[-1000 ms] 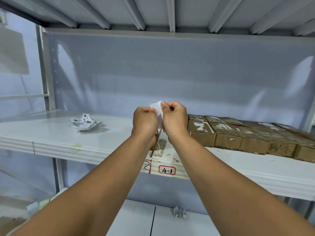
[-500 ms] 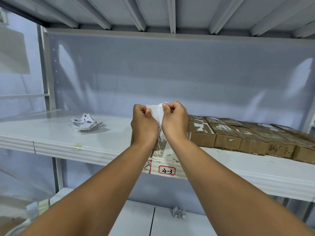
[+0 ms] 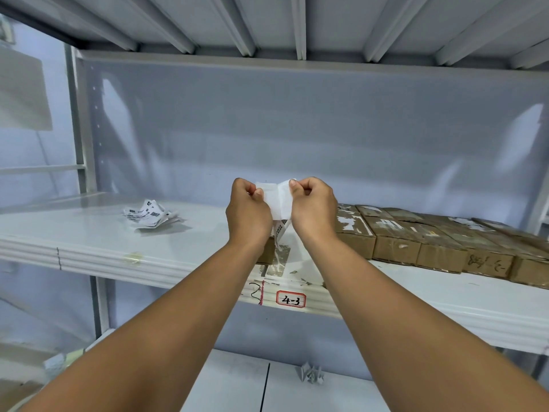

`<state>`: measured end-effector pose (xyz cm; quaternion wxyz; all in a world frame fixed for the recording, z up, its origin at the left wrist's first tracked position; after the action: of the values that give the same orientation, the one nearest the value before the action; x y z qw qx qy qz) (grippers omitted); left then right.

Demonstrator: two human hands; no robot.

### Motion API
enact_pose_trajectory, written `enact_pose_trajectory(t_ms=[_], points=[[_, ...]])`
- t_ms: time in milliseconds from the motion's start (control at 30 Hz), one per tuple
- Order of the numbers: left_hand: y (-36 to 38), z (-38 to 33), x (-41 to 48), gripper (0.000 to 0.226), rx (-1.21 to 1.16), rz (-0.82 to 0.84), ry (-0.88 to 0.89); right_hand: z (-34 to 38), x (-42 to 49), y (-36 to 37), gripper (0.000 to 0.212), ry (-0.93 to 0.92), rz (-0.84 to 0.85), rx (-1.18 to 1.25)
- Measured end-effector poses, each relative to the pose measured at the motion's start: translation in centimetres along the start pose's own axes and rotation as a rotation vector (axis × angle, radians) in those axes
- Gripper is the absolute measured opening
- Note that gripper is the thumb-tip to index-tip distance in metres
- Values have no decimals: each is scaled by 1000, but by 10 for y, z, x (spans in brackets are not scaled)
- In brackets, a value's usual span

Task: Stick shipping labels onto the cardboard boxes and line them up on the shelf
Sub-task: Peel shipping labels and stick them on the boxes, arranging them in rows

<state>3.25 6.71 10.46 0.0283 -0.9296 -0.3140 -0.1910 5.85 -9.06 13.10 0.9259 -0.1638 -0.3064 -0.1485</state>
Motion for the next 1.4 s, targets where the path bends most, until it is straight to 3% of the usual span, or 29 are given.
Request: enact_pose_trajectory(t_ms=[800, 933, 1100, 1400], points=[[-17, 20, 17, 11, 75, 5, -35, -20, 9, -12, 24, 34, -40, 3], [-36, 35, 33, 20, 94, -52, -41, -33, 15, -30, 25, 66, -85, 18], [-39, 29, 32, 20, 206, 46, 55, -43, 17, -36, 30, 37, -7, 9], [-43, 41, 42, 25, 240, 53, 10, -50, 17, -33, 27, 89, -33, 64]])
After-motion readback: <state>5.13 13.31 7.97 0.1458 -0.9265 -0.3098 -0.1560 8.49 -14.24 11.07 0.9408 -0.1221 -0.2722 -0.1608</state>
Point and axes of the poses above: each hand's wrist, its own x-axis towards the middle knuckle, its own y-axis out of the palm, z = x × y, the point moved 10 cm from there along x, towards the middle knuckle, and after that the axes turned 4 degrees about -y, right-handed, at the moved point
